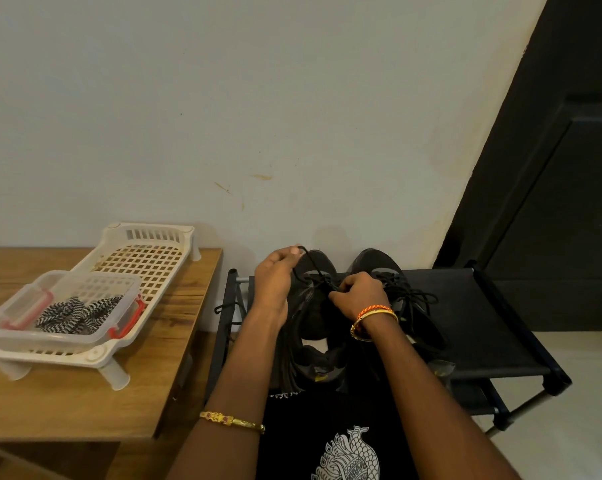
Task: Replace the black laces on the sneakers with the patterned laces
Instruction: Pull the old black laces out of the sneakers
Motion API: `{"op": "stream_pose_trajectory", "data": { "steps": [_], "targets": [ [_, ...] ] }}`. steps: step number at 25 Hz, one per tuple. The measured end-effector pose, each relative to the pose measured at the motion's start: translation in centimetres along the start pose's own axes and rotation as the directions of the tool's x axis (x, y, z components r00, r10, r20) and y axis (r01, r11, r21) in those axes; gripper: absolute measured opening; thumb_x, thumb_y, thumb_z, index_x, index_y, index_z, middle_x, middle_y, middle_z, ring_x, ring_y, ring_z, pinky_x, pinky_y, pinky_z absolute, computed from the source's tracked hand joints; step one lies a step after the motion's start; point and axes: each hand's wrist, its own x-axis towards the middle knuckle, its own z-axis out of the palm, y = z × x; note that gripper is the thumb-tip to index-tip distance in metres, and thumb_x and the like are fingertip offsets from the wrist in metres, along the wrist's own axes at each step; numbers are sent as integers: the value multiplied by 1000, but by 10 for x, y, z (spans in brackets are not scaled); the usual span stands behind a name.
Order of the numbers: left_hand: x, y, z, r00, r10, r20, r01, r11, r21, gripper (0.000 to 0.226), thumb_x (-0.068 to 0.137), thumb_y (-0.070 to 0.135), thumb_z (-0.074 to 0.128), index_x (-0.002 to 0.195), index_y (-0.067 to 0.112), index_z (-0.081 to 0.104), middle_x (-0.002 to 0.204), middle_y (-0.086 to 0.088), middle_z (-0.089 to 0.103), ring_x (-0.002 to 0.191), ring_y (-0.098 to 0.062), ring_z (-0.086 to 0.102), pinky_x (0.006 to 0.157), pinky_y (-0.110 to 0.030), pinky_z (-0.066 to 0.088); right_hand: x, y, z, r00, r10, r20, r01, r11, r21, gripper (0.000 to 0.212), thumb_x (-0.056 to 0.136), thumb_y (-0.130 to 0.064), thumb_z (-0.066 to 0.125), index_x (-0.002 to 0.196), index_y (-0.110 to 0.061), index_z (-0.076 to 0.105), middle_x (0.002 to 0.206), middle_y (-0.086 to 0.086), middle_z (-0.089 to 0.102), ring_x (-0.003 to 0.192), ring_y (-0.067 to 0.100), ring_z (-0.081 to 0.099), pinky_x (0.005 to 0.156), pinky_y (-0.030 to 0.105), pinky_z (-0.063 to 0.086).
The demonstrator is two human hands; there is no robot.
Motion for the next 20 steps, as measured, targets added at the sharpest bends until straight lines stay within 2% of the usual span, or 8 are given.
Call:
{"op": "stream_pose_trajectory", "data": {
  "steps": [2,4,5,7,10,15,18,20],
  "targets": [
    [0,1,-1,1000,-10,-8,9,997,-71,17,98,4,44,86,13,54,81,-1,65,80,-11,62,72,-19,52,0,0,-1,1000,1,6,-1,1000,9,15,82,-25,67,79,-10,68,80,7,66,80,21,63,74,31,53],
    [3,-8,-2,998,50,-28,-43,972,233,13,95,10,46,87,18,53,80,1,60,81,-16,57,85,-33,47,0,0,0,1000,9,8,-9,1000,27,14,81,-25,67,77,-11,69,79,7,66,79,21,64,76,34,55],
    [5,-14,-2,994,113,0,-98,863,495,9,92,16,50,88,23,55,83,4,60,87,-16,56,91,-38,41,0,1,0,1000,13,10,-13,999,36,14,81,-24,67,75,-12,68,77,6,66,78,21,64,75,35,55],
    [4,-28,1,971,196,139,-221,500,837,9,88,26,57,92,33,62,96,5,60,105,-18,51,97,-41,35,-2,0,0,1000,19,12,-19,999,34,14,80,-24,67,71,-13,66,74,6,65,76,22,63,73,35,55],
    [0,-34,10,967,178,179,-222,255,941,16,92,27,58,103,27,70,119,-3,49,121,-23,35,99,-42,28,-2,-1,1,1000,23,9,-23,999,28,14,78,-23,66,72,-11,68,75,7,66,77,22,64,74,36,56],
    [-1,-34,14,986,151,77,-128,367,922,15,92,27,58,97,21,71,128,-2,41,125,-23,31,101,-43,26,0,0,1,1000,27,3,-27,999,36,13,79,-22,67,72,-11,68,76,7,67,78,22,64,76,39,56],
    [1,-29,12,993,109,32,-88,561,823,10,87,32,62,79,28,67,126,3,47,123,-20,37,101,-44,32,0,0,0,999,33,10,-33,998,44,13,79,-22,68,73,-11,68,77,7,67,78,22,65,77,39,56],
    [2,-24,8,994,109,21,-99,784,613,13,82,32,65,70,30,69,111,7,63,109,-16,53,95,-42,44,0,1,0,999,40,10,-41,998,50,14,78,-22,69,74,-9,68,76,8,67,77,23,65,77,39,56]
  ]
}}
